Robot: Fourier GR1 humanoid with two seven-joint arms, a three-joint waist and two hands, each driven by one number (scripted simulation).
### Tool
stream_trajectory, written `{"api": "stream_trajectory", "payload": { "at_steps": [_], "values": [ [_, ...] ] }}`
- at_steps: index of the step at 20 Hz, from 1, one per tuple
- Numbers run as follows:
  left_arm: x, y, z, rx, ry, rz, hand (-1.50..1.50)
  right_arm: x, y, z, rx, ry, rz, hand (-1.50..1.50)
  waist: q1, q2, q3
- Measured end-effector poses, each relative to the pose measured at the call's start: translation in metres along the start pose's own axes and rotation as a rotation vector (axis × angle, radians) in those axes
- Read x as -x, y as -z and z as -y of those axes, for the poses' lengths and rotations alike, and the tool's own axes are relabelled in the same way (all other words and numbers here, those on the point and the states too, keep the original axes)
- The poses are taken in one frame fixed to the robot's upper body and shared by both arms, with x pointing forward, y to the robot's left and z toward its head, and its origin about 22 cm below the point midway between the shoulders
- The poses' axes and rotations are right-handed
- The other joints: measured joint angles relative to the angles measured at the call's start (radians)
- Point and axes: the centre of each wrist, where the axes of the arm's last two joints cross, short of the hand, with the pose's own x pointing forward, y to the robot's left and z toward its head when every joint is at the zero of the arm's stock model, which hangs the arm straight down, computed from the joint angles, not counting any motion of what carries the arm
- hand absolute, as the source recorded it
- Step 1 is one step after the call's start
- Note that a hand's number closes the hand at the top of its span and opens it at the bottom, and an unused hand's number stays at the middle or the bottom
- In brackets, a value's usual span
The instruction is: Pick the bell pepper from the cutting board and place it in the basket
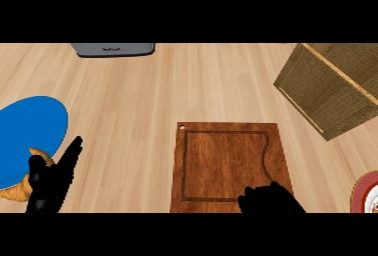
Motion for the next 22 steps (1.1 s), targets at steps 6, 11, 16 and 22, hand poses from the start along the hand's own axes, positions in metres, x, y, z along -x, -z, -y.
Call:
{"api": "stream_trajectory", "payload": {
  "at_steps": [6, 11, 16, 22],
  "values": [
    [0.003, -0.007, -0.007, -0.022, -0.011, 0.004, 0.0, -0.003, -0.041, 0.029, 0.22, 0.425, 0.18, 1.5, -0.023, 0.007, 0.003],
    [0.001, -0.008, -0.008, -0.018, -0.009, 0.008, 0.0, 0.014, -0.051, 0.049, 0.423, 0.567, 0.191, 1.5, -0.021, 0.012, 0.0],
    [-0.001, -0.008, -0.008, -0.015, -0.011, 0.007, 0.0, 0.041, -0.055, 0.067, 0.543, 0.603, 0.108, 1.5, -0.016, 0.014, -0.003],
    [-0.003, -0.007, -0.006, -0.01, -0.007, 0.007, 0.0, 0.073, -0.064, 0.102, 0.655, 0.684, 0.042, 1.5, -0.004, 0.014, -0.006]
  ]
}}
